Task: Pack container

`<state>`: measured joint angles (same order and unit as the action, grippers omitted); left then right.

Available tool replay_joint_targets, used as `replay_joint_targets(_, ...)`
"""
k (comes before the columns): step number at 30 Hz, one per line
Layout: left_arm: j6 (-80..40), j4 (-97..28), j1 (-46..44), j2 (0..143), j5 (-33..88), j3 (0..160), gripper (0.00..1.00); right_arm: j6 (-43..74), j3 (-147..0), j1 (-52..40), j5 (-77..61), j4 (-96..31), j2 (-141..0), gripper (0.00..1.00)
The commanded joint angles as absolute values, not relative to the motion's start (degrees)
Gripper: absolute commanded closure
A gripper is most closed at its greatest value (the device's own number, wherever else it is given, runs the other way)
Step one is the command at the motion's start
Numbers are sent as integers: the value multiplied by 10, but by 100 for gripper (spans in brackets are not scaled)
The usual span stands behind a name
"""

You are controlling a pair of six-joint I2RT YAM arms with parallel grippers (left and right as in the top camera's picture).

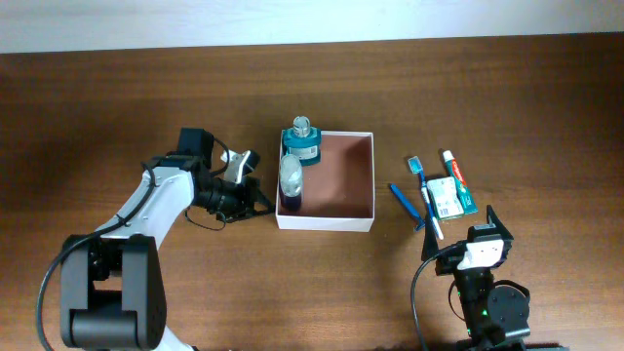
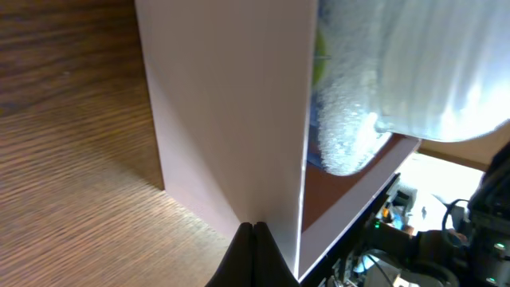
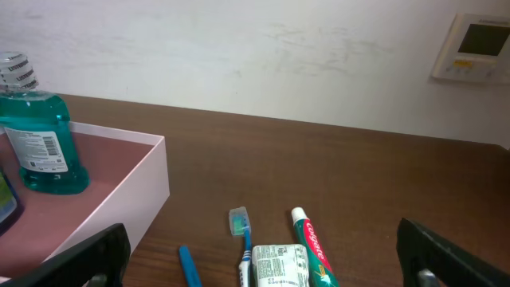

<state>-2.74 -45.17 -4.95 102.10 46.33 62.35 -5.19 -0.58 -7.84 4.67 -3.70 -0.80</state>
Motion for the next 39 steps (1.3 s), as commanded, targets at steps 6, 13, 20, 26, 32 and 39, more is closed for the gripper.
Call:
replay_joint_targets(6, -16, -459, -49, 1015, 509, 618, 99, -56, -3, -73, 52, -42, -3, 2)
replay_joint_targets(13, -16, -463, -49, 1015, 517, 618, 100, -56, -3, -73, 52, -42, -3, 2)
replay_joint_targets(20, -4, -463, -58, 1015, 535, 618, 100, -56, -3, -73, 52, -42, -3, 2)
replay_joint_targets(26, -4, -458, -58, 1015, 527, 619, 100, -56, -3, -73, 52, -42, -3, 2)
replay_joint_targets(32, -4, -450, -30, 1015, 528, 620, 100, -56, -3, -73, 52, -42, -3, 2)
replay_joint_targets(39, -4, -454, 57, 1006, 516, 620, 96, -56, -3, -73, 52, -42, -3, 1)
